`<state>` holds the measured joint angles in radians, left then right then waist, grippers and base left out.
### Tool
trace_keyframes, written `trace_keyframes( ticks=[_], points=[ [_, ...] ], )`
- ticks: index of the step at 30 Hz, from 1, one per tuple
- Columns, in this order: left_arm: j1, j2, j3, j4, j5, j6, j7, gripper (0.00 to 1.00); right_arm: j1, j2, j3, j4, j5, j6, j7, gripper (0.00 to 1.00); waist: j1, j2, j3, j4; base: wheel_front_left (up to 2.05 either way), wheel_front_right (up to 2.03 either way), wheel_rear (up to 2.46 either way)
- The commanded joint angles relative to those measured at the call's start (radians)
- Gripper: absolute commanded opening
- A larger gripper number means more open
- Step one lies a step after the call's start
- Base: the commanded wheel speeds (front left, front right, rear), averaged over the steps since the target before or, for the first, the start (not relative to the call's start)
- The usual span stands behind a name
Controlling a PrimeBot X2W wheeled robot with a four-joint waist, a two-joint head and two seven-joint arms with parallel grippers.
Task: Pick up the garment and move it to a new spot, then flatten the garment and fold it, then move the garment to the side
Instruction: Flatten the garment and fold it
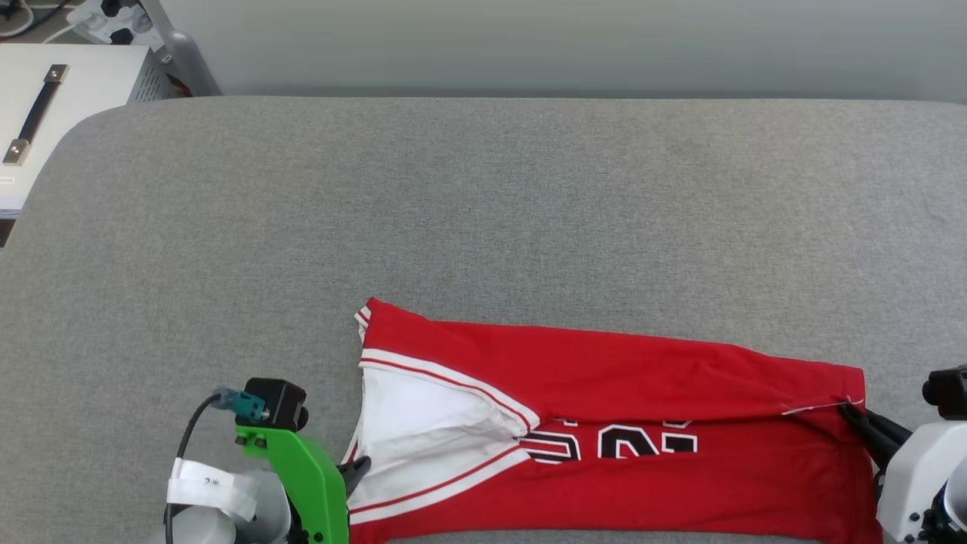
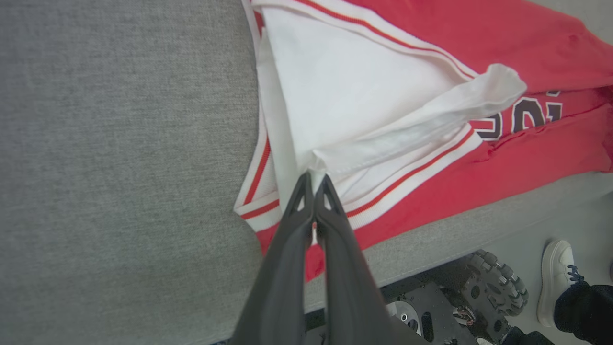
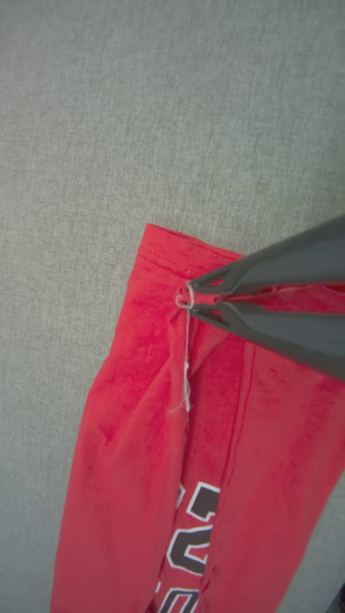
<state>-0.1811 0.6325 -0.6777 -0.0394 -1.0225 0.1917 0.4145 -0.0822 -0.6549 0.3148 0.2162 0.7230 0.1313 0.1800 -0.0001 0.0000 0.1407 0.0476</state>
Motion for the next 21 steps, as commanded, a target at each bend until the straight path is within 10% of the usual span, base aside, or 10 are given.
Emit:
trace_keyframes(
  ticks=[1,12,13,14,15,16,21],
  points=[
    [0.012,-0.001,-0.006,0.011,0.014,-0.007,0.004,0.00,0.007,-0.013,0.011,-0.006,-0.012,-0.001,0.006,0.00,0.0001,0.0000,0.003,-0.001,0.00,0.00,0.00],
    [-0.020,-0.015,-0.061,0.089,0.063,-0.042,0.016,0.00,0.000,-0.068,0.100,0.011,-0.052,-0.001,0.021,0.00,0.0001,0.0000,0.006,0.002,0.00,0.00,0.00],
    [-0.022,-0.018,-0.066,0.097,0.066,-0.044,0.015,0.00,0.000,-0.068,0.106,0.015,-0.049,-0.001,0.025,0.13,0.0001,0.0000,0.004,0.002,0.00,0.00,0.00],
    [-0.024,-0.022,-0.070,0.105,0.069,-0.047,0.014,0.00,0.000,-0.068,0.112,0.018,-0.045,-0.001,0.028,0.87,0.0001,0.0000,0.002,0.002,0.00,0.00,0.00],
    [-0.025,-0.025,-0.073,0.112,0.072,-0.049,0.012,0.00,-0.001,-0.067,0.114,0.023,-0.040,-0.001,0.029,1.00,0.0001,0.0000,-0.001,0.001,0.00,0.00,0.00],
    [-0.028,-0.026,-0.077,0.118,0.083,-0.050,0.005,1.00,-0.002,-0.065,0.116,0.027,-0.033,-0.001,0.029,1.00,0.0001,0.0000,-0.005,0.000,0.00,0.00,0.00],
    [-0.026,-0.041,-0.078,0.144,0.101,-0.048,-0.036,1.00,0.007,-0.064,0.121,0.031,0.016,-0.001,0.041,1.00,0.0001,0.0000,-0.037,-0.004,0.00,0.00,0.00]
  ],
)
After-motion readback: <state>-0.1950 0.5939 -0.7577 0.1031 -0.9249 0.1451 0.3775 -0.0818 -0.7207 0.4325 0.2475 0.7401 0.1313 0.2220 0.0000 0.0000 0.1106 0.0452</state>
